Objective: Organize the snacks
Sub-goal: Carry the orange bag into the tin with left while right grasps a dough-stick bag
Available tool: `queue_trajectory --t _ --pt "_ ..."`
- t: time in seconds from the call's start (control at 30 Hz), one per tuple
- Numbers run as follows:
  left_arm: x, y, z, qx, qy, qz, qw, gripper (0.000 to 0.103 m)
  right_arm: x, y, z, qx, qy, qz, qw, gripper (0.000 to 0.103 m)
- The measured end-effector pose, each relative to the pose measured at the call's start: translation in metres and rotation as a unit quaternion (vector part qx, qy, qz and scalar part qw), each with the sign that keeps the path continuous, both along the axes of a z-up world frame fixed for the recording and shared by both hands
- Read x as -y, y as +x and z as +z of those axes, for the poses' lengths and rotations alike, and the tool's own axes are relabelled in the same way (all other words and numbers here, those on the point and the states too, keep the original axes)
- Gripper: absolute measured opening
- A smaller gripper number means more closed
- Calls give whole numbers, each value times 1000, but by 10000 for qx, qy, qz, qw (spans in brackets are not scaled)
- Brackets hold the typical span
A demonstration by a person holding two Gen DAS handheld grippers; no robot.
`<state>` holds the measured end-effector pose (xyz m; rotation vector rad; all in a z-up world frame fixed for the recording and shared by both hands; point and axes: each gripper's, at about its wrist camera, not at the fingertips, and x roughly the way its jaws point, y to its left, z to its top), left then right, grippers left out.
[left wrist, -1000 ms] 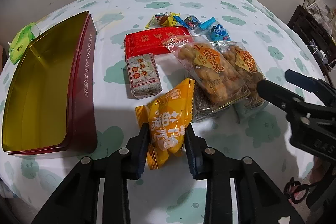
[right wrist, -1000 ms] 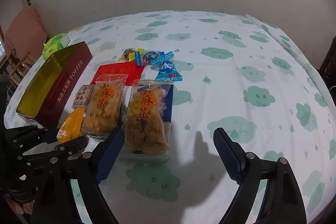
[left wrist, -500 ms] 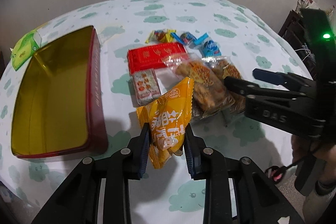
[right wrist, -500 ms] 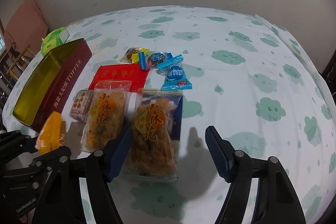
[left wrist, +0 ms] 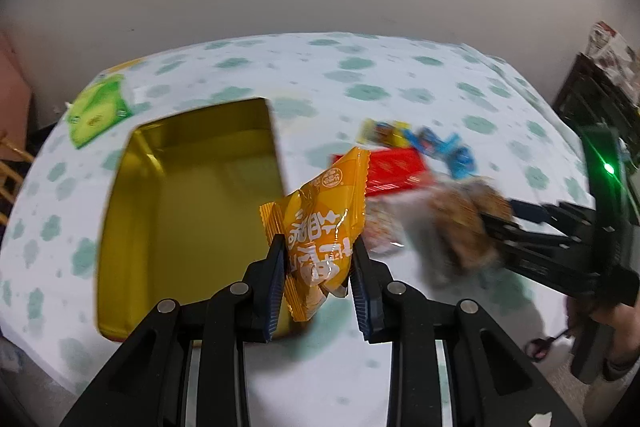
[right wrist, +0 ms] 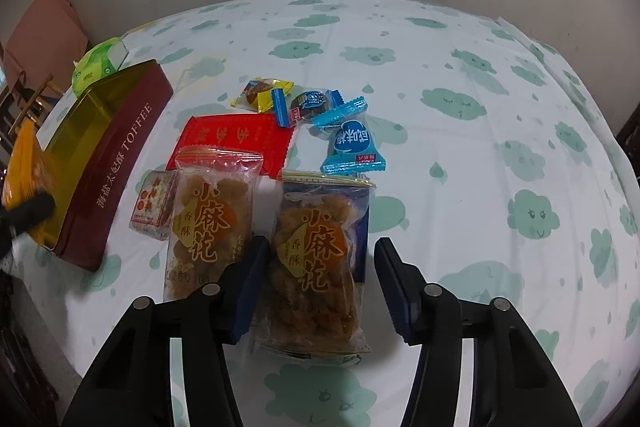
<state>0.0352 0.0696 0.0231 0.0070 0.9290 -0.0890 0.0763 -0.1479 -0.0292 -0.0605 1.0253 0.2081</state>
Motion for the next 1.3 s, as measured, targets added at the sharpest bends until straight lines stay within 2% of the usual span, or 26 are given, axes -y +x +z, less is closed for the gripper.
queue_trajectory --t 0.1,0.5,0.97,1.3 --pt "-22 11 -2 -31 128 209 9997 26 -1 1 -2 -85 24 -23 10000 44" --pt "-82 43 -42 -499 651 557 9951 27 -5 1 -3 -39 -59 -126 9999 41" --pt "-103 47 -68 -833 753 699 9912 27 -8 -2 4 107 -117 -258 9995 41" --pt "-111 47 -72 -878 711 769 9906 31 -13 -9 25 374 -64 -363 9986 41"
